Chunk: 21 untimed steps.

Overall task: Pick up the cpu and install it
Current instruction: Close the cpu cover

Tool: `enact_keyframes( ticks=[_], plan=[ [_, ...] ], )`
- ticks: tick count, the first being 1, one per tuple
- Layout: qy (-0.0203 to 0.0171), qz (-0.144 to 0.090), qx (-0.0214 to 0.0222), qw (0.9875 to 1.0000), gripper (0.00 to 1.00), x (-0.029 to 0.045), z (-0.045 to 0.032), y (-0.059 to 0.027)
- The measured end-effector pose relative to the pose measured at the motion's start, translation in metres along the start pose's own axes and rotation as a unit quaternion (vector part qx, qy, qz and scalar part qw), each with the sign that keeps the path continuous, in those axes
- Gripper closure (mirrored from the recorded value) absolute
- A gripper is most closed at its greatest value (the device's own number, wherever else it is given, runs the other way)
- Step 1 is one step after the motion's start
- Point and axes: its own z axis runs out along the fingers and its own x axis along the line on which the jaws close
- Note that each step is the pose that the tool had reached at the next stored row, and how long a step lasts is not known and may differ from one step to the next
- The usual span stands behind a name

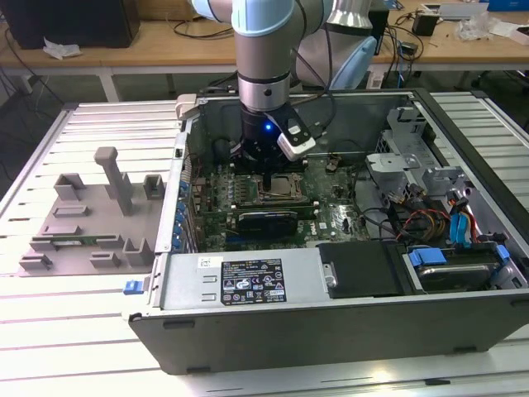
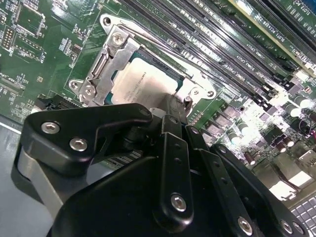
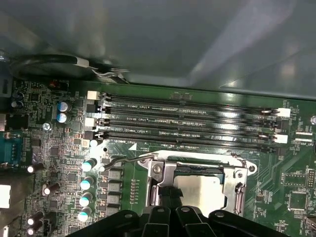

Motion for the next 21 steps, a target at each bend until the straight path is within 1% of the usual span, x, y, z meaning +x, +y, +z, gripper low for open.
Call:
enact_keyframes(
  ticks=[2,6,12,16,21],
  plan=[
    [-0.0004,0.0,-0.0001,1.0,0.89,0.0006,0.0001,0.0001],
    [-0.0024,0.0,0.0001,1.0,0.89,0.0039,0.0003,0.0004],
    [-0.0039,0.0,0.0008,1.0,0.89,0.0077,0.0003,0.0007],
    [-0.0037,0.0,0.0011,1.0,0.89,0.0076,0.0017,0.0007],
    [-0.0038,0.0,0.0007,1.0,0.89,0.0029,0.0024,0.0004]
  ],
)
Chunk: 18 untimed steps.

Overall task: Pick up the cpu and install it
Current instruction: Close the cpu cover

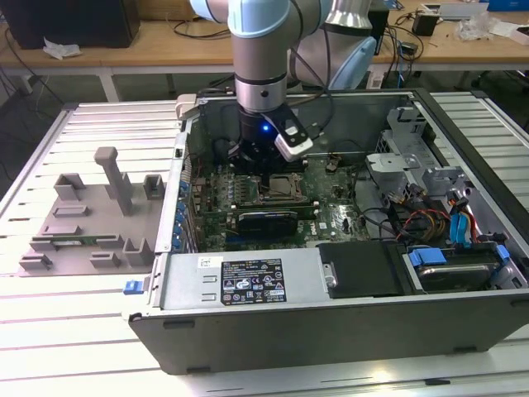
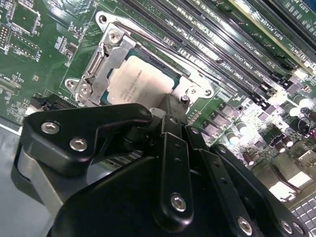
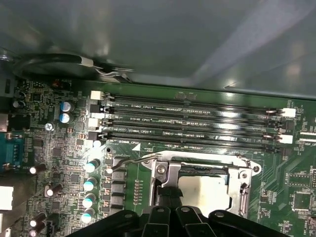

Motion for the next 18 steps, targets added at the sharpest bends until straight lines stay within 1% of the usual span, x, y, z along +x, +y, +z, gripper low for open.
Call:
enact_keyframes(
  ticks=[3,8,9,12,15,18],
  plan=[
    [0.0003,0.0,0.0003,1.0,0.89,-0.002,0.0001,-0.0003],
    [0.0002,0.0,0.0001,1.0,0.89,-0.0024,0.0006,-0.0002],
    [-0.0007,0.0,-0.0004,1.0,0.89,-0.0027,-0.0006,-0.0001],
    [-0.0002,0.0,0.0004,1.0,0.89,-0.0028,-0.0053,-0.0003],
    [-0.0001,0.0,0.001,1.0,0.89,-0.003,-0.0118,-0.0005],
    [-0.0001,0.0,0.0014,1.0,0.89,-0.0033,-0.0219,-0.0008]
  ],
)
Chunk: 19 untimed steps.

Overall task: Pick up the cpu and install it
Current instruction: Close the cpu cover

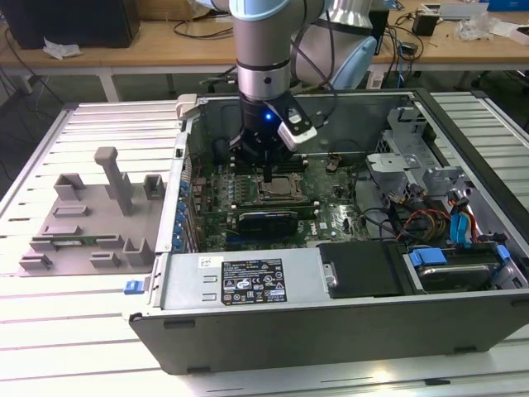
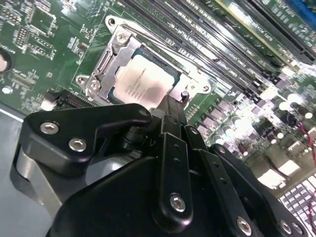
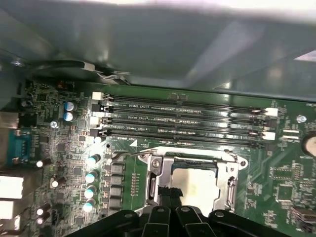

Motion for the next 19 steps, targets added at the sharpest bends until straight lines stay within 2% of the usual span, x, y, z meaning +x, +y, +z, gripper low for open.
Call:
enact_keyframes(
  ticks=[2,5,7,10,14,17,19],
  plan=[
    [0.0001,0.0,0.0007,1.0,0.89,-0.0002,-0.0059,-0.0002],
    [-0.0013,-0.001,0.0014,1.0,0.89,-0.0001,-0.006,-0.0001],
    [-0.0058,-0.002,0.0037,1.0,0.89,0.0001,-0.006,-0.0001],
    [-0.0165,-0.004,0.0085,0.9998,0.89,0.001,-0.0059,-0.0001],
    [-0.0164,-0.004,0.0098,0.9998,0.89,-0.0032,-0.0058,-0.0018],
    [-0.0163,-0.004,0.0115,0.9998,0.89,-0.0131,-0.0052,-0.004],
    [-0.0162,-0.005,0.0122,0.9998,0.89,-0.0162,-0.0051,-0.0044]
  ],
)
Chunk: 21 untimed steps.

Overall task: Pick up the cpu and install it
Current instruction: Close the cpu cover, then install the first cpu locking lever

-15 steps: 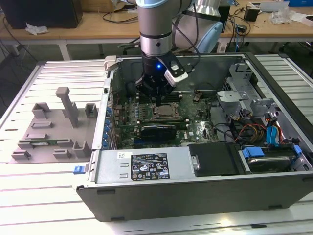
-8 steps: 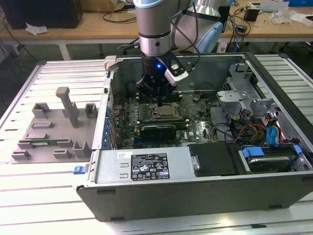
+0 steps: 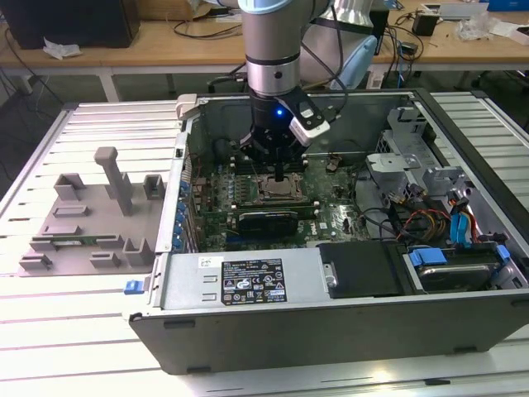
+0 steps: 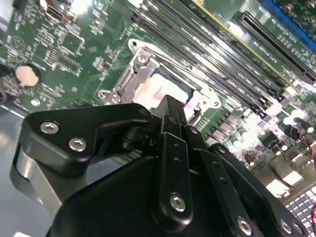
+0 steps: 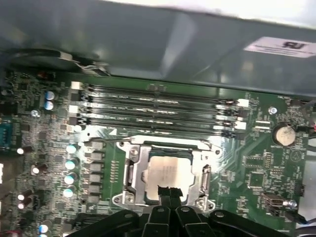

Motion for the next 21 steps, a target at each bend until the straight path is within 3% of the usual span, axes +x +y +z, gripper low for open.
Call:
enact_keyframes(
  ticks=[4,8,21],
  plan=[
    [0.0003,0.004,0.0003,1.0,0.89,-0.0018,0.0002,-0.0001],
    [0.0018,0.029,0.0021,0.9996,0.89,-0.0018,0.0004,-0.0002],
    [0.0018,0.03,0.002,0.9995,0.89,-0.0018,0.0004,-0.0002]
  ],
)
